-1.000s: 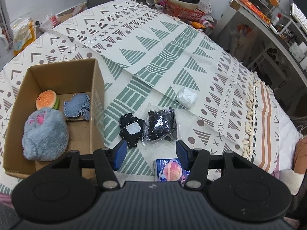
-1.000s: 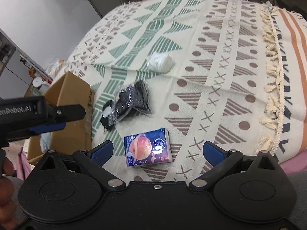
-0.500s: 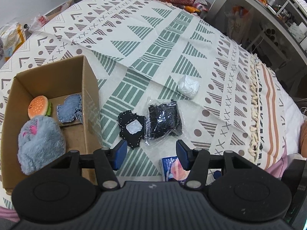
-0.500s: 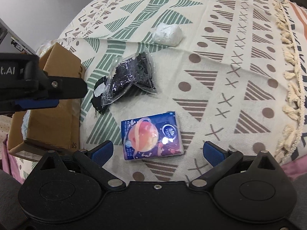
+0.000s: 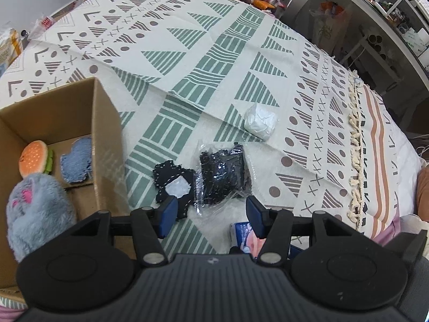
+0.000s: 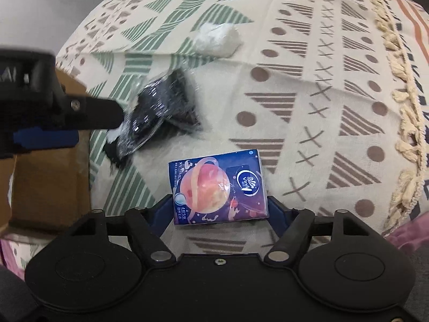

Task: Organize soft objects
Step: 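Close the right tool around the peach-printed snack box, then grasp the black bead bag with the left tool while the right tool holds the snack box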

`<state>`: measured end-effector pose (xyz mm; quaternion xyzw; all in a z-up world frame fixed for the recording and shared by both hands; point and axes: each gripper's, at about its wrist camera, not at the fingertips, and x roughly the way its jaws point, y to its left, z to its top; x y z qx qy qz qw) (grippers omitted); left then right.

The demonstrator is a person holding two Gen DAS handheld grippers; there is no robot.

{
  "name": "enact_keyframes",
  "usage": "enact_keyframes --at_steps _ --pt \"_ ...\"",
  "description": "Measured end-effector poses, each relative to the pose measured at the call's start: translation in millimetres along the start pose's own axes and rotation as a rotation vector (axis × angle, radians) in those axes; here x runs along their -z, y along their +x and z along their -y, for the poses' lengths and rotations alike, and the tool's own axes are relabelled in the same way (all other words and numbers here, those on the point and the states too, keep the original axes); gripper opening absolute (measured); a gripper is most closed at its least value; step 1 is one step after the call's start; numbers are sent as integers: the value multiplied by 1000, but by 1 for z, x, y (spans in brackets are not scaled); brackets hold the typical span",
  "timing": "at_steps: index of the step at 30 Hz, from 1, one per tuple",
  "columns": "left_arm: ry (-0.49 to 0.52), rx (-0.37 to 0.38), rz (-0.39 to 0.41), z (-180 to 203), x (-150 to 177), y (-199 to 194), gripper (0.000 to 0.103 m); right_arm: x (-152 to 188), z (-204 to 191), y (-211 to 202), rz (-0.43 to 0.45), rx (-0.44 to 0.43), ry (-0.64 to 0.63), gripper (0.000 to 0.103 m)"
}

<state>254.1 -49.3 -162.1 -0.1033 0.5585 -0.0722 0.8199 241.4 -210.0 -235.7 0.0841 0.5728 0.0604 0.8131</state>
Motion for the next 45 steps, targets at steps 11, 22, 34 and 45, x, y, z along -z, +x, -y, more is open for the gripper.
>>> enact_keyframes --at_steps 11,22,34,45 --pt "-4 19 -36 14 -13 25 55 -19 29 -9 42 49 76 70" --pt "-11 6 -79 35 -18 58 55 -31 49 -29 63 42 116 70" --pt "16 -48 -75 47 -16 77 30 -28 66 -50 86 28 138 70" --pt "14 -1 2 47 -7 46 9 -24 72 -65 127 6 160 70"
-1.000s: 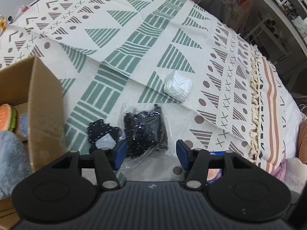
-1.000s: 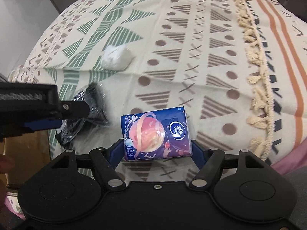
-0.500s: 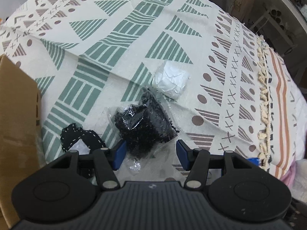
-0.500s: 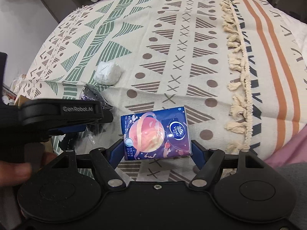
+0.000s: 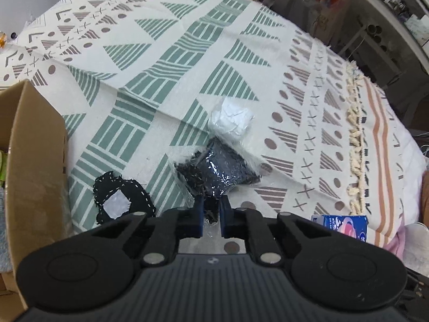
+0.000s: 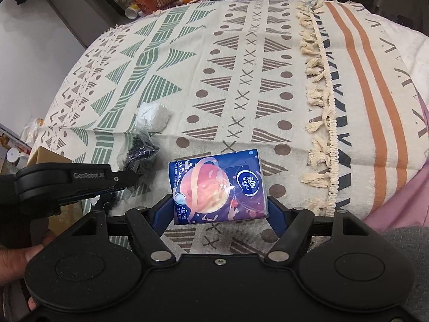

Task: Organize soft objects
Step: 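Grasp the black bead bag with the left tool while the right tool holds the snack box, then carry the bead bag and snack box over the box and open both tools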

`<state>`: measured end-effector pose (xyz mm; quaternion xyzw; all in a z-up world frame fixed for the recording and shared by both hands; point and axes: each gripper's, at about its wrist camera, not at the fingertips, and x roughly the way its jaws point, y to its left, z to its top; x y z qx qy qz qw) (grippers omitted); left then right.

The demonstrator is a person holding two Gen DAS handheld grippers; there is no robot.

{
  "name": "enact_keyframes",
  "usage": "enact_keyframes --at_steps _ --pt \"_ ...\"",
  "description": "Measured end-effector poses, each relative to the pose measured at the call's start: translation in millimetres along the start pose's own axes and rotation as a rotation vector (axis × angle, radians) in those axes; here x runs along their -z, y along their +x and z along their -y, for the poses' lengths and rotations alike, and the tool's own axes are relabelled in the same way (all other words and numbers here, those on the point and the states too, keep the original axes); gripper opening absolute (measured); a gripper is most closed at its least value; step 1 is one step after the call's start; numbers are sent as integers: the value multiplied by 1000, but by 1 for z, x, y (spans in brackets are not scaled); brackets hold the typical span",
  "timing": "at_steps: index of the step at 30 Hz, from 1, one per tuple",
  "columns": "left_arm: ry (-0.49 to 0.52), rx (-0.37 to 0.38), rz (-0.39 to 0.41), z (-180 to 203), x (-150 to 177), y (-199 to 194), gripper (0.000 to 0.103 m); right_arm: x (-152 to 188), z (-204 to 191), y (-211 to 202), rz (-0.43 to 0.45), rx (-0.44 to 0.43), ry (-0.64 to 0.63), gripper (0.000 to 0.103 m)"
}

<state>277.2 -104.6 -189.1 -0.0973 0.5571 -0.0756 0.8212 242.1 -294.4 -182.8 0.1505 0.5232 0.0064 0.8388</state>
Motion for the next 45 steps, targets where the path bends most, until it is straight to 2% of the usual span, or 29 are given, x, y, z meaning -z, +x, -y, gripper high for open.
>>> enact_keyframes --at_steps 13,24,38,45 --pt "1 35 99 0 11 -49 6 5 0 -23 54 -21 4 70" --pt "-19 44 202 -13 16 -97 6 3 -26 -40 101 -60 -40 70" --pt "-55 36 268 -55 22 -133 6 -2 -76 -49 117 -112 -105 70" --pt "-105 27 289 -86 22 -143 6 -2 -104 -48 122 -120 -147 70"
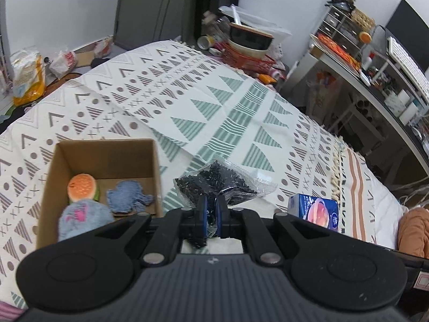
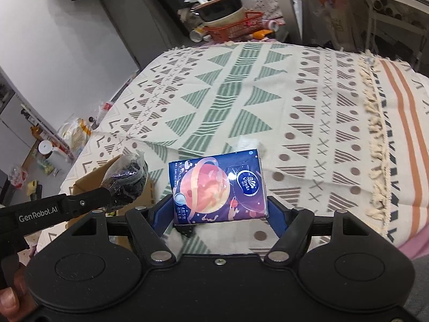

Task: Organize soft objects
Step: 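Carry the bead bag and snack box over the box and open both tools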

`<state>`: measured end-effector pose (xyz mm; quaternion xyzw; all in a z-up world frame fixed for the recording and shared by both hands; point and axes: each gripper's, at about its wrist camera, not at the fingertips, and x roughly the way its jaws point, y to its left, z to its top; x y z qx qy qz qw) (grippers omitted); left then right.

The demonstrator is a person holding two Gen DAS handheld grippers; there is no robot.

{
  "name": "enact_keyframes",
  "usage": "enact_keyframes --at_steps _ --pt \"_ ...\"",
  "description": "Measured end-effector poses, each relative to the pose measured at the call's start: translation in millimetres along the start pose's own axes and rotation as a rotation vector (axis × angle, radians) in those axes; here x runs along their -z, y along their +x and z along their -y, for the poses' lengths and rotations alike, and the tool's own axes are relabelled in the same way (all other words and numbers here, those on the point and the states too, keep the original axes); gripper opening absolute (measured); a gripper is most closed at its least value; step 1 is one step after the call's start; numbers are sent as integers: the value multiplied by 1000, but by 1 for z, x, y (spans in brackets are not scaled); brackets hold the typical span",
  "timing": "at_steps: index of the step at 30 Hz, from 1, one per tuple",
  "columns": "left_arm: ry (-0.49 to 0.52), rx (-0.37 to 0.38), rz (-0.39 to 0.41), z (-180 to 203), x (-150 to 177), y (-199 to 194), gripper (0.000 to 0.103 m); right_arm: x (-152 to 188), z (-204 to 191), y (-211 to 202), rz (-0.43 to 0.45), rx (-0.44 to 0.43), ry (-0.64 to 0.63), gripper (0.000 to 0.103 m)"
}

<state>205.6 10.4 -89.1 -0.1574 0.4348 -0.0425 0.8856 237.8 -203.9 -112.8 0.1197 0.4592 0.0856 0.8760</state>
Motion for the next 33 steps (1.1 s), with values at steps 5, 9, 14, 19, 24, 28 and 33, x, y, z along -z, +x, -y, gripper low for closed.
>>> enact_keyframes --at_steps 5,9,14,19,24,28,33 --pt "-27 -9 9 -21 -3 -5 6 -1 -19 5 -2 -5 -22 70" --pt "-61 -18 8 -40 -4 -8 6 0 -35 10 -2 -17 -42 70" --pt "-94 -40 0 -64 -1 -11 6 0 -57 16 3 -35 -71 70" --pt "-128 -56 -13 -85 3 -11 6 2 -74 23 -6 -45 -89 70" --pt "-158 -75 -16 -103 5 -11 6 3 -87 30 -12 -49 -96 70" --pt "-178 -87 -10 -117 4 -13 6 5 -99 32 -16 -60 -109 70" --pt "-194 -86 -8 -126 2 -14 6 9 -113 34 -25 -74 -126 70"
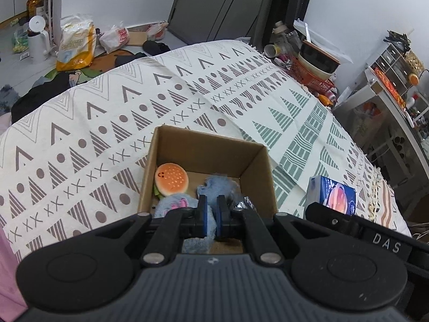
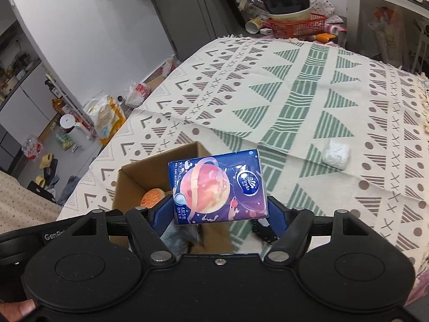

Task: Organize soft objects
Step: 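Carry the bead bag and snack box over the box and open both tools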

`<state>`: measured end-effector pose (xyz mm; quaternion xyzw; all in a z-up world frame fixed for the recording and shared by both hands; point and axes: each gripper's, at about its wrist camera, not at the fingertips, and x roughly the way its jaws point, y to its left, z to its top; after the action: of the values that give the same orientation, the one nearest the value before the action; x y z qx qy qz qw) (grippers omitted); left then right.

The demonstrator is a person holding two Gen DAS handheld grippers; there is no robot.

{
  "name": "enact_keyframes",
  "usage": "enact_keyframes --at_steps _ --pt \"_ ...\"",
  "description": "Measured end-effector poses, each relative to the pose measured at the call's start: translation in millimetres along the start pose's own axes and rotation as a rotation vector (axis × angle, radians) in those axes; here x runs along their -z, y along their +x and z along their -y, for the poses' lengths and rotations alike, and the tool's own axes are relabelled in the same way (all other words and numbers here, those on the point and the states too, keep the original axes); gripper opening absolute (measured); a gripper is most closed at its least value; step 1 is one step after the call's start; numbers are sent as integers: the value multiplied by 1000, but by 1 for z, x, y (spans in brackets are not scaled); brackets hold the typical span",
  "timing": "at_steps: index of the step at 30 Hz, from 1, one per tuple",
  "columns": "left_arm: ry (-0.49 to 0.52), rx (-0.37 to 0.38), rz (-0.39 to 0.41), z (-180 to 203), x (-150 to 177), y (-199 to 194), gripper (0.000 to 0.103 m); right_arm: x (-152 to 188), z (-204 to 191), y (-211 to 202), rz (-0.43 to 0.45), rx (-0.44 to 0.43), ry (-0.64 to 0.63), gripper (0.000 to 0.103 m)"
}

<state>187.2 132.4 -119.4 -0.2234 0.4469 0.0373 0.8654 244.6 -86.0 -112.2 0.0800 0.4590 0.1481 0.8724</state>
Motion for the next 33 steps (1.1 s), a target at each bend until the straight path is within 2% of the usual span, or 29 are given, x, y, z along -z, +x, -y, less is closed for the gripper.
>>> enact_keyframes --at_steps 4,12,15,20,23,28,33 --pt "-26 18 -28 -5 1 3 7 2 -6 1 -6 -11 -8 70" --pt "-67 -21 -54 -13 1 3 11 10 -23 1 -41 -43 -42 70" --pt "-75 -35 -52 -16 -1 0 18 16 -29 4 -72 -69 -48 71" --pt "-81 -59 -42 -19 0 -6 35 22 -26 8 -115 -114 -4 80" --pt "-74 -74 -35 -17 1 -10 44 23 -16 1 -101 -115 26 90" --pt "-59 -122 -41 -6 3 -10 50 21 9 -12 -76 -92 67 100" --pt "-38 -104 -38 10 6 -9 50 23 30 -21 -64 -55 57 103"
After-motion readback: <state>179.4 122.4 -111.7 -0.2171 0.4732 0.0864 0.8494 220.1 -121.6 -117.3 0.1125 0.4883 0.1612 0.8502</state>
